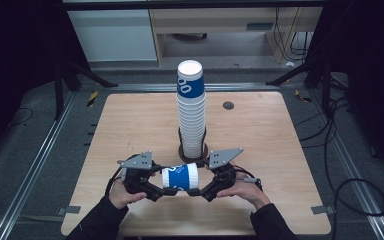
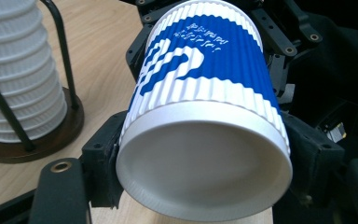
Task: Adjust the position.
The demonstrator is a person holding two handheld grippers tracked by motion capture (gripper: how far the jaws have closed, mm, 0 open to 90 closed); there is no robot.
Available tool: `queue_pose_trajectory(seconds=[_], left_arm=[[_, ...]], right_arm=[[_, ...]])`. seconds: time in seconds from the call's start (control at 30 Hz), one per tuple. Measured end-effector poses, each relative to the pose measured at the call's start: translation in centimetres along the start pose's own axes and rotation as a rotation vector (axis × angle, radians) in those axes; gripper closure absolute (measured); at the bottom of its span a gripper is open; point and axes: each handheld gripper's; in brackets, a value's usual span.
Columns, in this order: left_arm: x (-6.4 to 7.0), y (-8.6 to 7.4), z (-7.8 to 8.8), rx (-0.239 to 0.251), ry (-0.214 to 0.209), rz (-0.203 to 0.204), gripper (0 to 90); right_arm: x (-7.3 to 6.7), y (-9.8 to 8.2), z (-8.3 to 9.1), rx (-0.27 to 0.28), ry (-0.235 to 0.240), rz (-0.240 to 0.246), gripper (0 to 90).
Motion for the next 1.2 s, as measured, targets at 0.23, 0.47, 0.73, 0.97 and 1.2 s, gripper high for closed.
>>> queue_pose_trajectory(seconds=[0.23,0.47,0.73,0.97,1.2], left_arm=[[0.0,-0.1,-0.4,-0.021,-0.014,-0.004,25.9],[0.0,-0.1,-0.3,-0.023,-0.018,0.006,25.7],[0.1,0.2,0.1,-0.029,0.008,-0.006,24.0],[-0.4,0.2,1.1,-0.062,0.057,-0.017,18.7],[-0.8,-0.4,0.6,-0.17,0.09,-0.043,15.4]], right_arm=[[-0.1,-0.1,-0.3,0.005,0.042,-0.005,12.4],[-0.2,-0.1,-0.2,0.008,0.04,0.011,14.8],[-0.2,0.1,0.2,0.003,0.037,0.022,16.6],[0.0,0.4,1.3,-0.012,-0.002,0.032,16.5],[0.0,0.2,1.2,-0.104,-0.022,0.034,16.4]])
Point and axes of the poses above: each handheld gripper's, and its own axes: z roughly backward along the jaws, y roughly out of its top, x roughly to its right, and after that the axes turned 2 degrees about z, right-handed
